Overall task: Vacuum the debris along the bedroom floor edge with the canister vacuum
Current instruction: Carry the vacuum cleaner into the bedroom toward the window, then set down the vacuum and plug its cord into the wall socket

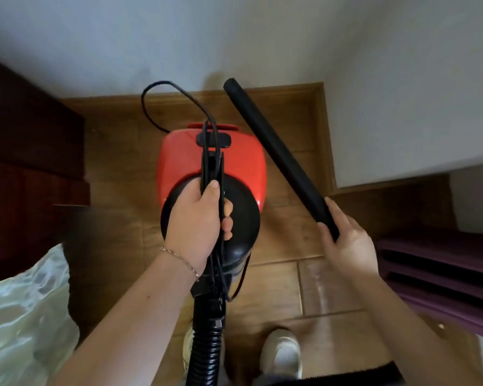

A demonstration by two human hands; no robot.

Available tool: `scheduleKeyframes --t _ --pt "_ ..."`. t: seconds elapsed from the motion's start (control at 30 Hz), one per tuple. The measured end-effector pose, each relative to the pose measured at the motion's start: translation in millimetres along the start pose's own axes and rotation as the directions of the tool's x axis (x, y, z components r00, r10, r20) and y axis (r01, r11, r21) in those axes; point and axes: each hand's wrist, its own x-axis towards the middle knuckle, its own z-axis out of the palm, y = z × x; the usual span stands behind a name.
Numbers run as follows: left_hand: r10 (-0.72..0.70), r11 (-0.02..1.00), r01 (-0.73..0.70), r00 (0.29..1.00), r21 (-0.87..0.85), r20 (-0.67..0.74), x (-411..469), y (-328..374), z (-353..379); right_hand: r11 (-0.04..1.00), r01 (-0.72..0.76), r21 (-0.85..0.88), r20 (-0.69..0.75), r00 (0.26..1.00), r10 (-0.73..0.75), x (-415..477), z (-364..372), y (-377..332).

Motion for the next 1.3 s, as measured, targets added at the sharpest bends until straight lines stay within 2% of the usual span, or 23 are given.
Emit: scheduleKeyframes --t 0.27,0.37,0.5,0.63,0.73,0.83,0.9,0.97,1.07,1.2,1.3 --pt "0.054 0.998 -0.054 0.998 0.020 -0.031 45 -29 7 1.000 0.009 0.016 0.022 1.000 -0.010 44 64 33" --pt "0.047 0.998 -0.049 0.998 -0.029 -0.043 56 -37 11 0.999 0.008 0.031 0.053 0.999 -0.010 54 80 43" --pt "0.054 0.993 -0.058 0.997 -0.100 -0.049 68 -43 14 1.000 0.009 -0.030 0.054 0.999 -0.007 62 99 63" --pt "0.060 0.986 -0.066 0.997 -0.151 -0.043 75 -42 10 0.994 -0.098 -0.049 -0.004 0.995 0.098 74 117 76" --pt "0.065 0.988 -0.077 0.994 -0.131 -0.087 80 -40 3 0.974 -0.196 -0.109 0.119 0.971 0.209 76 133 75" --pt "0.113 0.993 -0.119 0.978 -0.022 -0.177 84 -40 2 0.949 -0.259 -0.180 0.201 0.935 0.293 74 140 66" --pt "0.209 0.974 -0.181 0.951 0.138 -0.227 80 -41 2 0.944 -0.217 -0.248 0.219 0.937 0.273 69 135 54" --pt "0.307 0.918 -0.226 0.926 0.327 -0.222 69 -41 -1 0.952 -0.101 -0.291 0.226 0.959 0.171 56 122 33" --pt "0.353 0.817 -0.235 0.926 0.527 -0.134 39 -36 -13 0.975 0.046 -0.219 0.202 0.979 -0.001 24 88 -21" --pt "0.361 0.678 -0.226 0.931 0.700 -0.049 -18 -14 -34 0.976 0.171 -0.138 0.137 0.979 -0.152 -24 30 -93" --pt "0.399 0.569 -0.262 0.917 0.779 0.017 -67 12 -53 0.949 0.263 -0.172 0.147 0.960 -0.239 -56 -16 -139"
